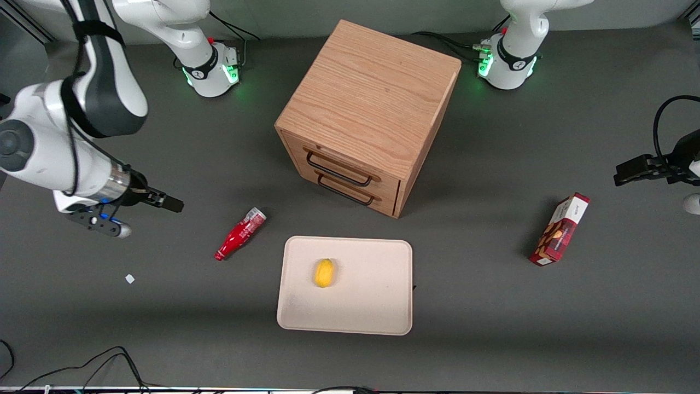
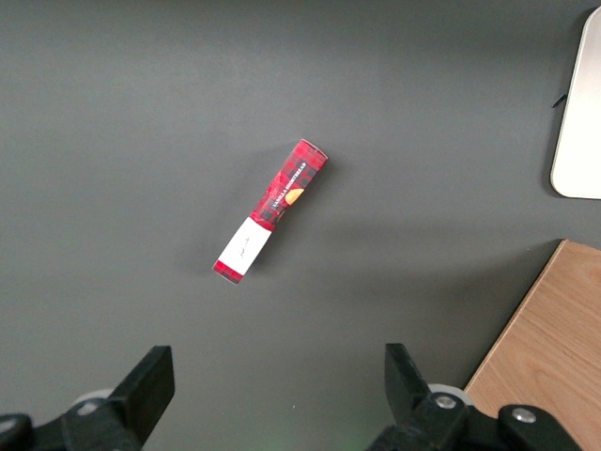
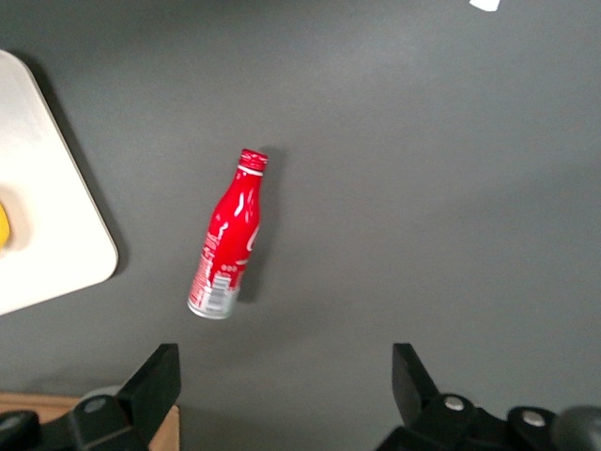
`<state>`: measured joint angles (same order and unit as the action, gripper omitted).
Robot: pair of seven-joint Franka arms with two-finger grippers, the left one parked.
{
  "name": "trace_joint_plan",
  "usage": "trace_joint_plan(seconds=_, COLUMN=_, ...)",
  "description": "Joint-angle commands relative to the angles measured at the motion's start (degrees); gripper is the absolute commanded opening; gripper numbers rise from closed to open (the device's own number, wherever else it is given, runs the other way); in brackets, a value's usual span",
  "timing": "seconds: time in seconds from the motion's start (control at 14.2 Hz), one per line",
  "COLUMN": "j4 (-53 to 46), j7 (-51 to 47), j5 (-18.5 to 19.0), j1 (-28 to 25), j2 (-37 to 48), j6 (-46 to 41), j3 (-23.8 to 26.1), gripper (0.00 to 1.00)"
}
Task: Place coke bottle on tray
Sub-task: 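Move the open right gripper down over the red Coca-Cola bottle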
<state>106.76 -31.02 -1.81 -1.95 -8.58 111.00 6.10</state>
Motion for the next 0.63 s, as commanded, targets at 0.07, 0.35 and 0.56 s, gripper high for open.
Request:
trace_joint_plan(seconds=0.07, j4=8.1, j7=-6.0, j5=-0.5, j1=0.1, j2=0.7, j6=11.3, j3=2.0, gripper=1.00)
trace_joint_plan(seconds=0.35, j4=10.9, j7=-13.4, j5=3.2, j1=0.0, j2=-3.2, j6=18.5, j3=4.1, gripper=1.00)
trace_joint_plan(seconds=0.56, j4=10.8, j7=-18.1, j5=5.6, j1=-0.9, j2=-6.7, j6=21.8, j3=4.9, gripper=1.00)
